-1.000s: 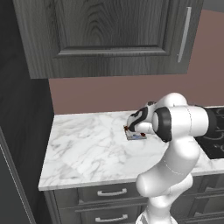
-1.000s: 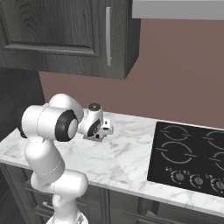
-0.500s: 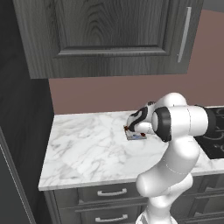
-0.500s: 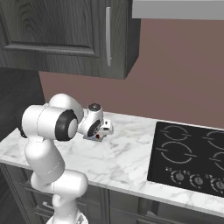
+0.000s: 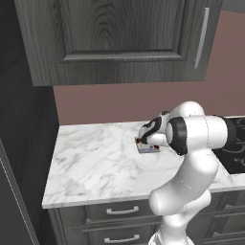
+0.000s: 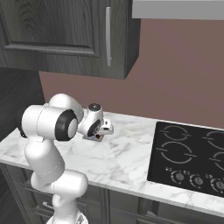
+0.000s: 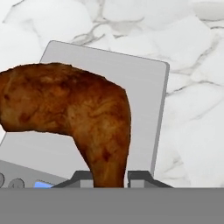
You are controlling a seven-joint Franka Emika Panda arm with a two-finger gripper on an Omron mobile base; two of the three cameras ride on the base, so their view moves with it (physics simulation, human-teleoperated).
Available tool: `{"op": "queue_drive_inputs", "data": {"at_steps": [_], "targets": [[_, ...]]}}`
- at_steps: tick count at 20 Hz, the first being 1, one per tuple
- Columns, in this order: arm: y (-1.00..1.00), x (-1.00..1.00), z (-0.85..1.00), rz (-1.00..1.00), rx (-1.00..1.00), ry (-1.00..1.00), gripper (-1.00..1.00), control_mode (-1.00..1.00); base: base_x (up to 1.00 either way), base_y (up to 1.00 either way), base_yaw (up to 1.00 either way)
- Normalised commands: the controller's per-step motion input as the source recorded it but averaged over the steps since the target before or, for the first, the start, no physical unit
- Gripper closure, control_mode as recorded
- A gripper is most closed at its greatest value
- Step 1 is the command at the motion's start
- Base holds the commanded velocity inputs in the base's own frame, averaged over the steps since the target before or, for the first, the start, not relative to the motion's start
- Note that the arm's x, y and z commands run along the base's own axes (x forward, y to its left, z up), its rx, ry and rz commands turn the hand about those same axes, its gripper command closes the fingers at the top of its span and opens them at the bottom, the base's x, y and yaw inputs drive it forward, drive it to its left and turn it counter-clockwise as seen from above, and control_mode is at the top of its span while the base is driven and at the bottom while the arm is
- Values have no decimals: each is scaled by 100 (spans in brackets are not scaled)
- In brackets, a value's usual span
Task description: Take the chicken drumstick from the fridge and place it on the digital scale on the counter by the fridge. Wait a few seconds for a reading, then move it to the plate on the dining counter.
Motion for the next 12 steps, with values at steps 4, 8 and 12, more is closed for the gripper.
{"op": "queue_drive_inputs", "data": {"at_steps": [4,8,12], "targets": [[0,0,0,0,0,0,100,-100,0,0,0],[-1,0,5,0,0,1,100,-100,0,0,0],[-1,-5,57,0,0,0,100,-100,0,0,0]]}}
